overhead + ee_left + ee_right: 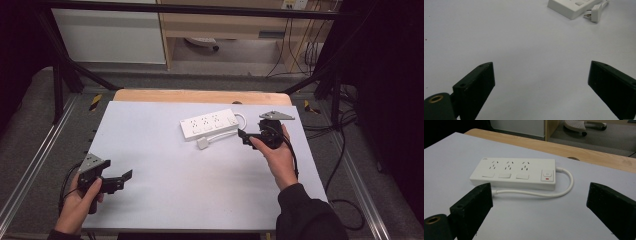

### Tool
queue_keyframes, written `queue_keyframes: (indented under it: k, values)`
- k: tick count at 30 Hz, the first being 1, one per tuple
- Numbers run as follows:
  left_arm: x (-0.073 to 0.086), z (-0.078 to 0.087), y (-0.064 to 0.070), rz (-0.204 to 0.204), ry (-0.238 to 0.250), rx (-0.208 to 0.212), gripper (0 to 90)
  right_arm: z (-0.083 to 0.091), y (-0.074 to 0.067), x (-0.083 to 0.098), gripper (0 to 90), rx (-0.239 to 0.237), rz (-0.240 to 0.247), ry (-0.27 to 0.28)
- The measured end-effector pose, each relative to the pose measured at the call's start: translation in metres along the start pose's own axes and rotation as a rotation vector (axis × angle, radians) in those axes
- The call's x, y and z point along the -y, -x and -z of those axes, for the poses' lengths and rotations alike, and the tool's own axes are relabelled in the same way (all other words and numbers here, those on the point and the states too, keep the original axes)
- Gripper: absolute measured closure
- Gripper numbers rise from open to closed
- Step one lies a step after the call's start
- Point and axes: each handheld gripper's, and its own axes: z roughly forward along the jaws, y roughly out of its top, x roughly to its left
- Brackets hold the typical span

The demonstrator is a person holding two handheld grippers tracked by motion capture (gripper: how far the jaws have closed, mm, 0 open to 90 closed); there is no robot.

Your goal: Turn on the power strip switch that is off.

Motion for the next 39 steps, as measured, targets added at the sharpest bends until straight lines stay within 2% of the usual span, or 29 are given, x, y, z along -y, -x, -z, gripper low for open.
queue_keyframes:
  k: [2,9,16,23,29,39]
  values:
    - [0.000,0.000,0.000,0.005,-0.001,-0.004,7.2,-0.004,-0.001,-0.002,7.8,-0.002,-0.009,0.000]
    - [0.000,0.000,0.000,0.004,-0.003,0.001,7.2,-0.020,-0.006,-0.014,6.9,0.006,0.021,-0.010]
    - [0.000,0.000,0.000,0.005,-0.001,0.003,7.2,-0.029,-0.013,-0.020,6.7,0.001,0.046,-0.006]
    - [0.000,0.000,0.000,0.002,-0.004,0.003,7.2,-0.039,-0.015,-0.021,7.6,-0.006,0.032,-0.001]
    - [0.000,-0.001,0.000,0.006,-0.003,0.001,7.2,-0.053,-0.016,-0.018,4.9,0.001,0.028,-0.040]
    - [0.000,-0.001,0.000,0.001,-0.009,0.003,7.2,-0.065,-0.014,-0.019,4.2,-0.007,0.002,-0.041]
